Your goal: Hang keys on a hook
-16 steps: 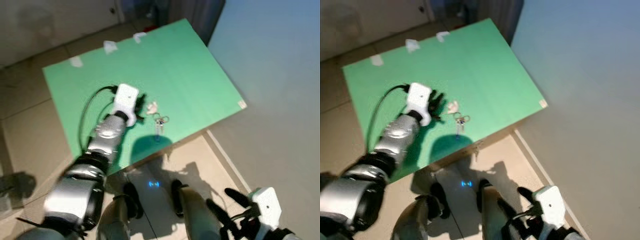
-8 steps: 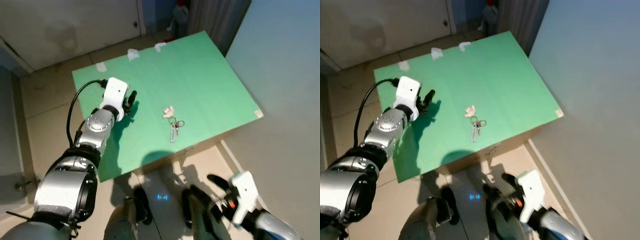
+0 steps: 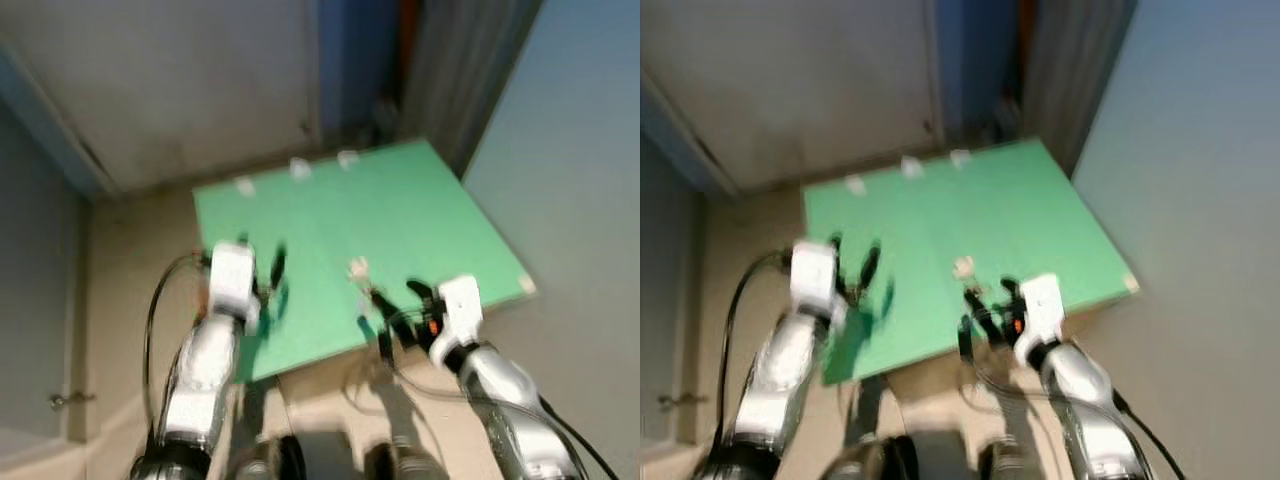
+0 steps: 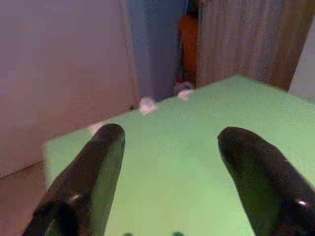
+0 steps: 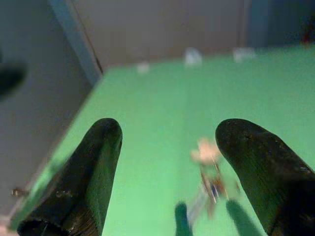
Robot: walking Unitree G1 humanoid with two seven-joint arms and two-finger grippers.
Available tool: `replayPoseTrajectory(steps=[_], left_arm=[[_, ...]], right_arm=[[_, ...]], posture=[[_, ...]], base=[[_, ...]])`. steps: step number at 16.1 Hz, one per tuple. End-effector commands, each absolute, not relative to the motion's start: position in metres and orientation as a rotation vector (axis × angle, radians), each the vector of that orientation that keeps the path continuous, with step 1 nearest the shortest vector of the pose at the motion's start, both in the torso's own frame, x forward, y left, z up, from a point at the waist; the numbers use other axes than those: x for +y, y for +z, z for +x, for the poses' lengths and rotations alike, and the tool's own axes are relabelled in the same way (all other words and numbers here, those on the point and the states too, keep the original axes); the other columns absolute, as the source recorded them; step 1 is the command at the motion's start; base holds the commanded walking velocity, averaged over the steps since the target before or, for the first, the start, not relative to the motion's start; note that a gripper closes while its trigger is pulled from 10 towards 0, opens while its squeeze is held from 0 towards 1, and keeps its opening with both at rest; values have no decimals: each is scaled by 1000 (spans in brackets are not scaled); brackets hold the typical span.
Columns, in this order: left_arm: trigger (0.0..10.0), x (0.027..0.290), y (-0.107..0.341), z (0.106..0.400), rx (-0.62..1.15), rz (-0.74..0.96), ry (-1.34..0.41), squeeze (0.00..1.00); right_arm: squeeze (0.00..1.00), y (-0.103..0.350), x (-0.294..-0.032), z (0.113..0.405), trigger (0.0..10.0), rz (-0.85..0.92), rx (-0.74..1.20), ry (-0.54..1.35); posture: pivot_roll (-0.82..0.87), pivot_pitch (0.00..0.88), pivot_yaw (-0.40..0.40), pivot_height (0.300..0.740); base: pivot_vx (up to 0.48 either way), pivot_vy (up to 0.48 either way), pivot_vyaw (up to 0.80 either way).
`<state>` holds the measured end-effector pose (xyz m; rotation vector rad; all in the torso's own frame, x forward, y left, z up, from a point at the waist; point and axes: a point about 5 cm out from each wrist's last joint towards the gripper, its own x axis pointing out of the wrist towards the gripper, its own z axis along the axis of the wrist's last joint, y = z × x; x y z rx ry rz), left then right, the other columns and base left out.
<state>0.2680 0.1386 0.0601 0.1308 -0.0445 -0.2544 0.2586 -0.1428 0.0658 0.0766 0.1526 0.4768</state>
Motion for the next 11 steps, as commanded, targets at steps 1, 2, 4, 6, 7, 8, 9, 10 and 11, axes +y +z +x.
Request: replayPoseTrajectory(steps=[1, 2, 4, 6, 7, 8, 9, 10, 11], left_arm=[[10000, 135, 57, 251, -84, 225, -319, 1000], [10000, 133, 47, 230, -88, 337, -403, 1000], [10000, 141, 44, 216, -55, 284, -365, 1000], [10000, 144, 52, 211, -53, 298, -348, 1000], [10000, 142, 52, 215, -27, 220, -296, 1000], [10000, 131, 51, 227, -1, 167, -279, 1000], [10000, 124, 48, 236, 31, 129, -261, 0], [10000, 123, 47, 242, 55, 101, -235, 0], [10000, 125, 50, 245, 54, 120, -232, 0]], right_arm=[[0, 61, -147, 259, 10000, 91, 157, 437], [0, 60, -148, 263, 10000, 95, 146, 423], [0, 57, -149, 265, 10000, 109, 131, 407], [0, 53, -146, 267, 10000, 120, 126, 397], [0, 53, -144, 268, 10000, 124, 116, 395], [0, 52, -144, 268, 10000, 125, 110, 393], [0, 51, -143, 268, 10000, 124, 107, 392], [0, 51, -143, 269, 10000, 121, 109, 388], [0, 50, -145, 270, 10000, 113, 111, 375]], posture=[[-136, 0, 66, 740], [-130, 0, 63, 740], [-123, 0, 61, 740], [-127, 0, 68, 740], [-135, 0, 73, 740], [-139, 0, 75, 740], [-146, 0, 81, 740], [-154, 0, 85, 740], [-163, 0, 89, 740]], base=[[0, 0, 0], [0, 0, 0], [0, 0, 0], [0, 0, 0], [0, 0, 0], [0, 0, 0], [0, 0, 0], [0, 0, 0], [0, 0, 0]])
